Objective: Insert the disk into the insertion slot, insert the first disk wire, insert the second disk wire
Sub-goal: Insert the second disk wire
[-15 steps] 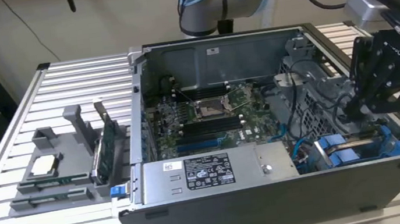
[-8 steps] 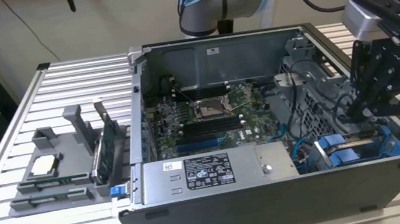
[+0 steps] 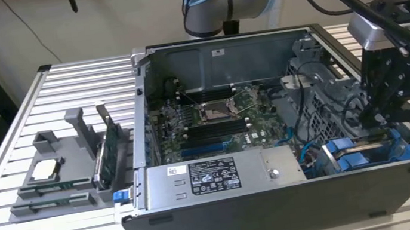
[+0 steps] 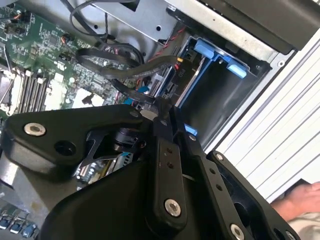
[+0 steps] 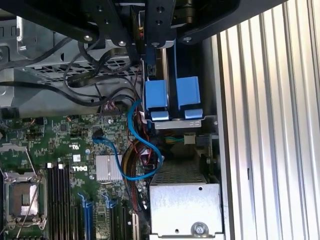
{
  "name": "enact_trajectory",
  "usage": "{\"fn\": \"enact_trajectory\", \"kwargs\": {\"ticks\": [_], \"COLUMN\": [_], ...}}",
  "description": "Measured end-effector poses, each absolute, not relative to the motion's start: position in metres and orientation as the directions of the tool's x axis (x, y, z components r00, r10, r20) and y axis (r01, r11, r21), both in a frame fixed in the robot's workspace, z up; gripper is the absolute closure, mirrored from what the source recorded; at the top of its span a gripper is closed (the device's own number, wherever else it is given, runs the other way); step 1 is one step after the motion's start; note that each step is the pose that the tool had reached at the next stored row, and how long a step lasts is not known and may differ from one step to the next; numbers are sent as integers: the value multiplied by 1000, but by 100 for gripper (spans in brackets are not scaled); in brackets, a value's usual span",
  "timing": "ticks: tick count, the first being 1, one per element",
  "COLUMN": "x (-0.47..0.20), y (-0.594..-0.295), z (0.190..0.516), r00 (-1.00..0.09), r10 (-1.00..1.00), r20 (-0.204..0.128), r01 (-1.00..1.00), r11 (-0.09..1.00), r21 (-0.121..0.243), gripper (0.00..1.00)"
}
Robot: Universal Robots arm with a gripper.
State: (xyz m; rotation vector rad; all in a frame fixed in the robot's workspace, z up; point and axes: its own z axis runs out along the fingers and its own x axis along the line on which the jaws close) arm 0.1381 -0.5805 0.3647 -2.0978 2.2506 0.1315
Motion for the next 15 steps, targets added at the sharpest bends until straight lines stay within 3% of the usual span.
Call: {"fn": "enact_trajectory", "kwargs": {"ticks": [15], "x": [138], "y": [-581], "z": [349], "r00": [-68], "r10": [-992], "r20": [-105], "r01": [-998], "r11": [69], "r21": [-5], "gripper": [84]}}
